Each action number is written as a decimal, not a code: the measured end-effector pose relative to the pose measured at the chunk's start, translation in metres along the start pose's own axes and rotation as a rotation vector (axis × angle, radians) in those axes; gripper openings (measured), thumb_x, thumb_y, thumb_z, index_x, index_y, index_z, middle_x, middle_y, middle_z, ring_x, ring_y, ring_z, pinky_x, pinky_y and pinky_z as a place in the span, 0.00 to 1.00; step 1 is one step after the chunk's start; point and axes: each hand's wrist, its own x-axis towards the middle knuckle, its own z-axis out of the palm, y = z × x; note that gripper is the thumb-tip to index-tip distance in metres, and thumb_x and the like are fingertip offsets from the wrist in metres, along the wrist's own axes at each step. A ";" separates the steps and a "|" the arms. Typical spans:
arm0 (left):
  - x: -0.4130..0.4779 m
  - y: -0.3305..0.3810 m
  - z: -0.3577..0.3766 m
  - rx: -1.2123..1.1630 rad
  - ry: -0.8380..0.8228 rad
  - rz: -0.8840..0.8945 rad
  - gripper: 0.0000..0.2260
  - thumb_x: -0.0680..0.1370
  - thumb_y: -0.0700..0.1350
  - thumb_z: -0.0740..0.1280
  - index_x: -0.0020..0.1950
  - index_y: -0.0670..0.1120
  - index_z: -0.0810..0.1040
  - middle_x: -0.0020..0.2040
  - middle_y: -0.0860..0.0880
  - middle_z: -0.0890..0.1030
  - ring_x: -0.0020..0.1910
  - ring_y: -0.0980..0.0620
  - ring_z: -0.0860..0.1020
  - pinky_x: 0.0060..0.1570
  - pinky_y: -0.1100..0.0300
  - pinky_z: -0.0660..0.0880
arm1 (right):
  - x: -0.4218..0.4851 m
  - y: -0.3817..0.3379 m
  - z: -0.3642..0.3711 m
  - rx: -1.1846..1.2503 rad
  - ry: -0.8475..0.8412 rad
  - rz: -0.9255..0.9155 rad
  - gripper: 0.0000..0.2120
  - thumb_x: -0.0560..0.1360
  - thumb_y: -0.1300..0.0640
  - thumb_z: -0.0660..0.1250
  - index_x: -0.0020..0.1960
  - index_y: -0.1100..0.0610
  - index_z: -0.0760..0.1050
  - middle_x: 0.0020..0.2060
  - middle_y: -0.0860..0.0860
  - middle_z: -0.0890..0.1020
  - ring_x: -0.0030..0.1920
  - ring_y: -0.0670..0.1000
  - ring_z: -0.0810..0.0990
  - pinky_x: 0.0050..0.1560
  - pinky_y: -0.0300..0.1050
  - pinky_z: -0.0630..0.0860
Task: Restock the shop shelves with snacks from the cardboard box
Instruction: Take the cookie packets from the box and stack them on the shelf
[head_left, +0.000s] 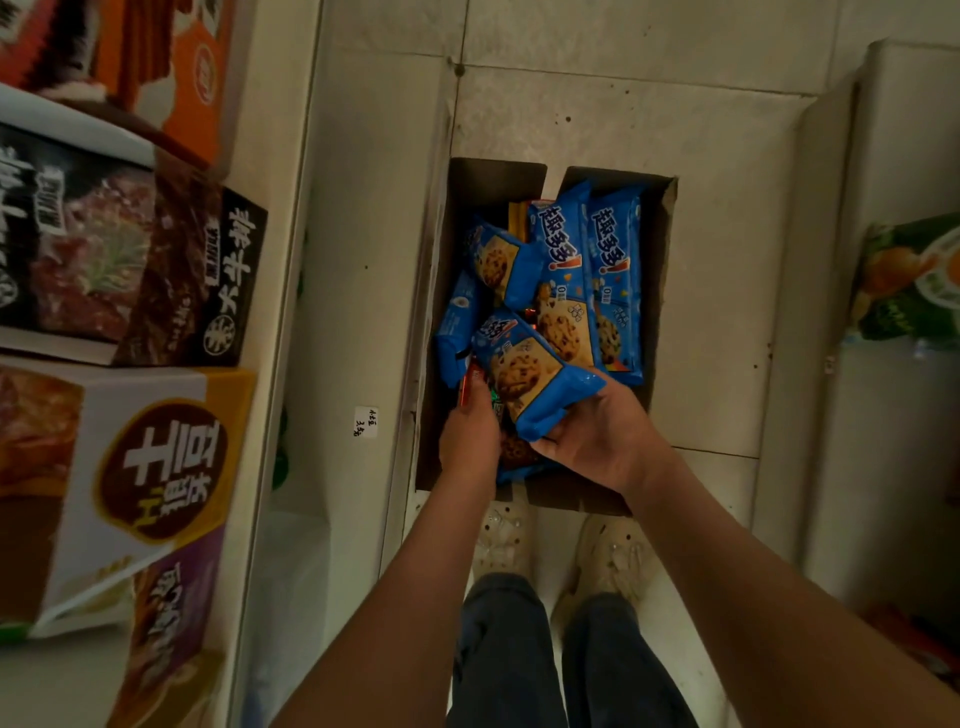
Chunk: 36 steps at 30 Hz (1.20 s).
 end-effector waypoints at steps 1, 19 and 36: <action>-0.003 0.001 0.002 -0.105 -0.096 -0.074 0.28 0.77 0.67 0.54 0.63 0.46 0.74 0.57 0.44 0.81 0.49 0.49 0.80 0.49 0.54 0.77 | -0.001 0.000 -0.002 0.015 -0.008 0.005 0.20 0.67 0.50 0.64 0.55 0.59 0.76 0.43 0.56 0.84 0.41 0.54 0.83 0.43 0.49 0.78; 0.005 -0.004 0.025 -0.203 -0.273 -0.217 0.26 0.79 0.58 0.61 0.70 0.43 0.69 0.63 0.42 0.78 0.60 0.45 0.77 0.52 0.55 0.77 | 0.012 0.006 -0.033 0.010 0.072 0.013 0.18 0.78 0.50 0.57 0.57 0.61 0.75 0.47 0.59 0.83 0.47 0.57 0.81 0.43 0.51 0.81; 0.053 0.028 -0.002 0.371 0.133 0.168 0.26 0.79 0.52 0.63 0.73 0.43 0.62 0.67 0.41 0.73 0.62 0.40 0.74 0.60 0.47 0.74 | 0.032 0.009 -0.026 -0.334 -0.050 -0.160 0.25 0.77 0.59 0.62 0.71 0.43 0.64 0.65 0.48 0.75 0.61 0.50 0.77 0.54 0.46 0.75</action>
